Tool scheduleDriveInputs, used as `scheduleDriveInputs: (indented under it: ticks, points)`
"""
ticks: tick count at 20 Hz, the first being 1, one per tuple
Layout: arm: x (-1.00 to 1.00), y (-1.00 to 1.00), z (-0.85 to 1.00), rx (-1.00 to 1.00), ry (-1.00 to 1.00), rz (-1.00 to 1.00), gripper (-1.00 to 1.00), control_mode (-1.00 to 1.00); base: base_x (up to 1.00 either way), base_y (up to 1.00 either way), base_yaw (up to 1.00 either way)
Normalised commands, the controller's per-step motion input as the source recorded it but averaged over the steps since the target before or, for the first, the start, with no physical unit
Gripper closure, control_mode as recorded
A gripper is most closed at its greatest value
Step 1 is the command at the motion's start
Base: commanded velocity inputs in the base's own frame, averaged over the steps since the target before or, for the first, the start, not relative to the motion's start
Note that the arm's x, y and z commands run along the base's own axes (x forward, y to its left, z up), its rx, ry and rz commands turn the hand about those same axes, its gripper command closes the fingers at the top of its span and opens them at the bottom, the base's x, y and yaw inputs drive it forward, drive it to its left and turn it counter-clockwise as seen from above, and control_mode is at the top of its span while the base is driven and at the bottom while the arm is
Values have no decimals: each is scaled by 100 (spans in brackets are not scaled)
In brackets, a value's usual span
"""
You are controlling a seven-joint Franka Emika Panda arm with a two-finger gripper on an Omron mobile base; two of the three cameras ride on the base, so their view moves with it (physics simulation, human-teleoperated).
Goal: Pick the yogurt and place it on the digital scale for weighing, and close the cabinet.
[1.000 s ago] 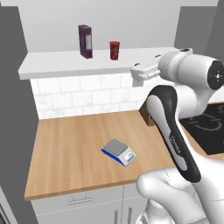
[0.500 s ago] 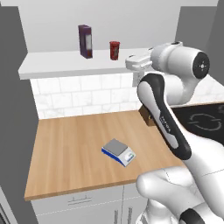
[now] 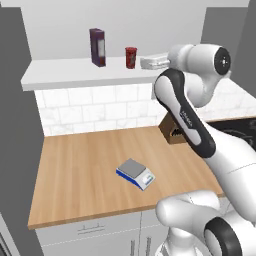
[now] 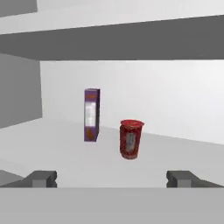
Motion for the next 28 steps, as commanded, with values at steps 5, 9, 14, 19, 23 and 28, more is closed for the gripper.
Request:
scheduleDriveInputs:
  ticks: [5,9,14,19,23,28]
  points:
    - [22,-5,1,1,1,0,-100,-100,0,0,0]
    - [30,0,0,0,0,0,-100,-100,0,0,0]
    - [52,-3,0,0,5,0,-100,-100,0,0,0]
    - [67,-5,0,0,14,0,-100,-100,0,0,0]
    - [52,0,0,0,7,0,-100,-100,0,0,0]
    - [36,0,0,0,4,0,-100,-100,0,0,0]
